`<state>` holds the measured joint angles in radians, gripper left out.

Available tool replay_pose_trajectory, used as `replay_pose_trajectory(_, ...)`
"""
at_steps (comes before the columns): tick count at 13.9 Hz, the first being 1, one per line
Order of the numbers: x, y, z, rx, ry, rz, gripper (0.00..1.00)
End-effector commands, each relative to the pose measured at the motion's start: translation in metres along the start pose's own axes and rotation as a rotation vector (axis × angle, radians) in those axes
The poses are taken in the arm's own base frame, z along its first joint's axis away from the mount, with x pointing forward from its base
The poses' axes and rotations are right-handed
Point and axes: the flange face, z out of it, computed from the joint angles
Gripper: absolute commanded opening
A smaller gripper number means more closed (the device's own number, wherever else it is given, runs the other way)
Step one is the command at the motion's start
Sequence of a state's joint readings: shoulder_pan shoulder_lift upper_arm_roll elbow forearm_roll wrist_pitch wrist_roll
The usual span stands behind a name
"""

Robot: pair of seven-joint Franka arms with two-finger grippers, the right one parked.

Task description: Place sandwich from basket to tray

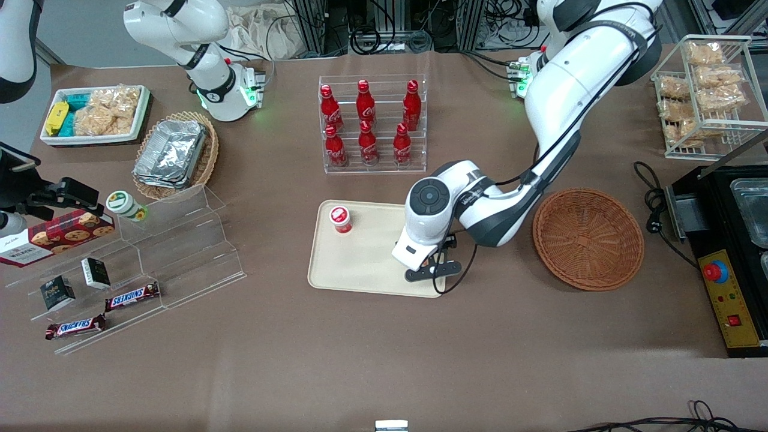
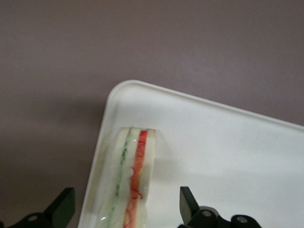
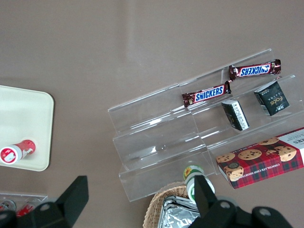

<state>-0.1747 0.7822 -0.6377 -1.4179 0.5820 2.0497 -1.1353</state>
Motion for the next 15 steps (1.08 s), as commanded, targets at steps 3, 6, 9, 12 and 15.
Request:
replay_pose_trajectory(3,0.022,-0.056,-0.109,0.08,0.062,-0.131,1.0)
replay_pose_trajectory(6,0.038,-0.103,-0.142,0.103,0.054,-0.188,1.0)
replay_pose_trajectory(9,0.047,-0.153,-0.178,0.091,0.007,-0.154,1.0)
replay_pose_trajectory(12,0.056,-0.204,-0.21,0.105,-0.031,-0.098,1.0)
replay_pose_trajectory(15,0.064,-0.275,-0.237,0.086,-0.054,-0.042,1.0)
